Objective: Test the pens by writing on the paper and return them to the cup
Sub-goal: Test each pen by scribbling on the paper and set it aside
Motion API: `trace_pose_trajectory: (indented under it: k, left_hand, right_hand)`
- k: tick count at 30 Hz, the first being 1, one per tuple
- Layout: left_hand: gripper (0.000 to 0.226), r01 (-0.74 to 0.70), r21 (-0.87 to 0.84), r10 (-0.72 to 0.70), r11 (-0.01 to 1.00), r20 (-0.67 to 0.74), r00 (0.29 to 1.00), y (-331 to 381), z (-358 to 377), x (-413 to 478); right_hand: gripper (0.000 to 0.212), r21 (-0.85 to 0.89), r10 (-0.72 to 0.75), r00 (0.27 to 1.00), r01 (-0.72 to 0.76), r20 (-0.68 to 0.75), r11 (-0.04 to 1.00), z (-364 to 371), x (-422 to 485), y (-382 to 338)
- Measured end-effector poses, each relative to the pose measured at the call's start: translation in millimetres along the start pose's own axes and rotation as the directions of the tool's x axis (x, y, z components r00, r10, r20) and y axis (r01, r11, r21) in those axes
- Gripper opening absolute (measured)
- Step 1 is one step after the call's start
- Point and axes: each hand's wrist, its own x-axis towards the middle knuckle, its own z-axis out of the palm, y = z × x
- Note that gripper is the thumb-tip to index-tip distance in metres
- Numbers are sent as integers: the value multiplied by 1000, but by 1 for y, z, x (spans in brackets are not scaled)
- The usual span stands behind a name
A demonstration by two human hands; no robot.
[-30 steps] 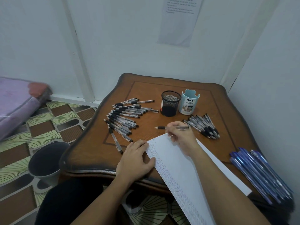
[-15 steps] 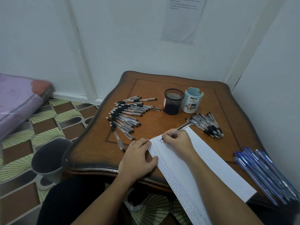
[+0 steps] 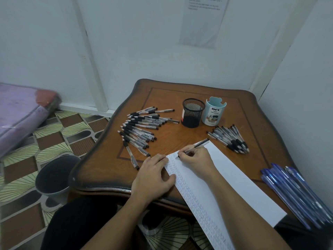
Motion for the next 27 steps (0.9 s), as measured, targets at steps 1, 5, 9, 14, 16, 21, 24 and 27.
trace_pose_trajectory:
  k: [1,5,9,14,16,21,24,27]
  left_hand:
    - [76,0,0,0,1000,2,1000,0,0,0]
    - [79,-3,-4,3,1000,1,1000,0,0,0]
    - [77,-4,-2,4,1000,-2,1000,-1,0,0]
    - [83,2,-4,-2,1000,8,1000,0,0,0]
    - [84,4,-4,-4,1000,6,1000,0,0,0]
    - [71,1,-7,-1,1000,12,1000,0,-1,0]
    - [73,0,-7,0,1000,17,1000,-1,0,0]
    - [79,3,-16,-3,1000,13,1000,0,0,0]
  right_hand:
    - [16,-6,-2,1000,2,4,1000,0,0,0]
    - [15,17,13,1000,-13,4,1000,-1,1,1]
    - [14,20,-8,1000,8,13,1000,0,1,3]
    - [11,49,2,999,0,-35,999,-3,-1,4]
    - [12,39,-4,1000,4,-15,999,-2,0,5]
    - [12,39,3,1000,-2,-26,999,-1,1,7]
    - [12,20,0,1000,1,-16,1000,0,2,7]
    - [12,33,5,1000,-4,-23,999,0,1,6]
